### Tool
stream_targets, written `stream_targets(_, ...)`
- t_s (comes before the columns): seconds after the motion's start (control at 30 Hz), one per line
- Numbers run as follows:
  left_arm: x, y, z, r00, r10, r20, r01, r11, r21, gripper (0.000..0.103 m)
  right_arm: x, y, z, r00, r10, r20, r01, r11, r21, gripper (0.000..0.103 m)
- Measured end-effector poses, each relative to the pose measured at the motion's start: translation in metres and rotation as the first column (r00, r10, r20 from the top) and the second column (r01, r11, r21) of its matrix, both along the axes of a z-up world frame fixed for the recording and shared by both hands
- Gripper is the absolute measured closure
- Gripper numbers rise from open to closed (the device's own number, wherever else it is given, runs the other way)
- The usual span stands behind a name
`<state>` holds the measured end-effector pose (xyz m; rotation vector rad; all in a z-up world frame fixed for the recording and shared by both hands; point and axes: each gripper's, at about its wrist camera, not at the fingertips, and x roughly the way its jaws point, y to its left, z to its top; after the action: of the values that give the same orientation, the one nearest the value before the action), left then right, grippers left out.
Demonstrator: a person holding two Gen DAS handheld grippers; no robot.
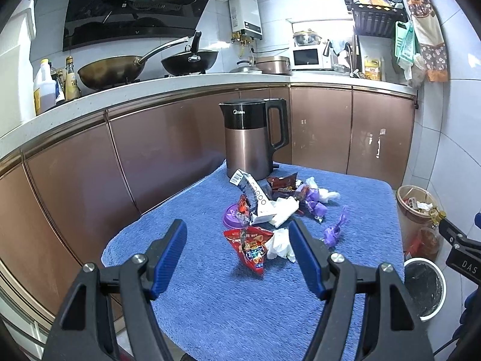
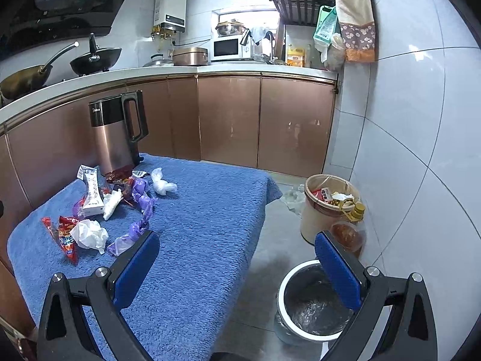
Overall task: Collect trash
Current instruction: 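Move both tools toward the trash on the blue towel, then grasp the red snack wrapper with left tool while right tool grasps purple bag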
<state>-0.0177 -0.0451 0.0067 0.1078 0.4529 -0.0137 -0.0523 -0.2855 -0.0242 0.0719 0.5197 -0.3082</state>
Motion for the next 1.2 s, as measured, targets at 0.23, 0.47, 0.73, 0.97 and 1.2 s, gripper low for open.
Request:
stream_targets(0.23,-0.001,0.008,0.003,1.0,-0.025,-0.014,0.025,1.0,-0.018,0.035,-0.011,-0.004,0.009,0.999,-0.01,0.031,0.01,1.0,0.009,0.0)
stream_targets(0.47,0.017,0.036,-0.001,0.997,-0.018,-0.074,0.013,0.997,-0.079,0.035,-0.008,-0.003,0.012,0.998,0.043,0.044,-0.046,0.997,0.062,0.0)
stream_targets(0.73,0.066,0.038,-0.049,0.95,-0.195,-0.245,0.142,0.965,-0.218,0.035,0.048,0.01,-0.013,0.971,0.238,-0.03,-0.227,0.953,0.201,0.015)
stream_targets(0.97,0.115,0.04,-0.078,0.919,-0.253,-0.301,0.148,0.932,-0.331,0.035,0.116,0.033,-0.049,0.911,0.394,-0.119,-0.345,0.888,0.303,0.037)
stream_targets(1.2,0.162,0.062,-0.106,0.891,-0.266,-0.368,0.086,0.894,-0.439,0.043,0.173,0.048,-0.086,0.871,0.457,-0.181,-0.365,0.848,0.383,0.04)
